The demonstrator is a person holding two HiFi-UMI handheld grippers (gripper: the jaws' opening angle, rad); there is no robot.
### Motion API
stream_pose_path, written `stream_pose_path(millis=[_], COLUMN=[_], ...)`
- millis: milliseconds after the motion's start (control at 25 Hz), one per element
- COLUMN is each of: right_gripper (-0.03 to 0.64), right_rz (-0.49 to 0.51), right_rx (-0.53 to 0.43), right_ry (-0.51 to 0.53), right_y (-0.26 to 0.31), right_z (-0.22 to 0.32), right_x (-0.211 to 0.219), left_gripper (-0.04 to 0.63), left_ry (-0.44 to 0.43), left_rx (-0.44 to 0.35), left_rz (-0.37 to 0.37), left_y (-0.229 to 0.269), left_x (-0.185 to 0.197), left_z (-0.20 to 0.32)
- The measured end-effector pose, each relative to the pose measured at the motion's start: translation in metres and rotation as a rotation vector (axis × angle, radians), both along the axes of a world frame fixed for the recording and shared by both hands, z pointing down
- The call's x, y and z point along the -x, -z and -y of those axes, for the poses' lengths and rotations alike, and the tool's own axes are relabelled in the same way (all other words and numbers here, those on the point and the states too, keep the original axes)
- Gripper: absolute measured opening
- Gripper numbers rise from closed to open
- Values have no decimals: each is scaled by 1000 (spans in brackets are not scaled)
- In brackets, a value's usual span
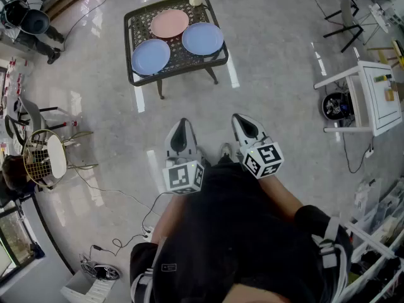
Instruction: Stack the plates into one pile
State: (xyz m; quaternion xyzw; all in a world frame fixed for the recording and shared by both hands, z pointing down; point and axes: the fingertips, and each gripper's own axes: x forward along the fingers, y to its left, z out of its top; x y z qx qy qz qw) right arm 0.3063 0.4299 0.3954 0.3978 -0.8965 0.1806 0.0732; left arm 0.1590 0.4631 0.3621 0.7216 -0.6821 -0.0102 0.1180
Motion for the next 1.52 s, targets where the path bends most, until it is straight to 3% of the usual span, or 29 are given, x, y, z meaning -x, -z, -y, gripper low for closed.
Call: stream_pose_path(millis=[480, 1240, 1520], right_gripper=[9, 9, 9], right_rz=[19, -1, 3], right_rx=[-1, -10, -1], right_ry=[4, -1, 21], right_y=[1, -8, -19], right_z=[4, 2, 35], right_x=[23, 115, 146], left_gripper=[15, 15, 15], left_ry=[-6, -12, 13], left_rx=[-5, 17, 31], left_rz=[-10, -59, -59], left_y=[-2, -22, -32], left_x=[21, 109, 136], left_z=[4, -8, 20])
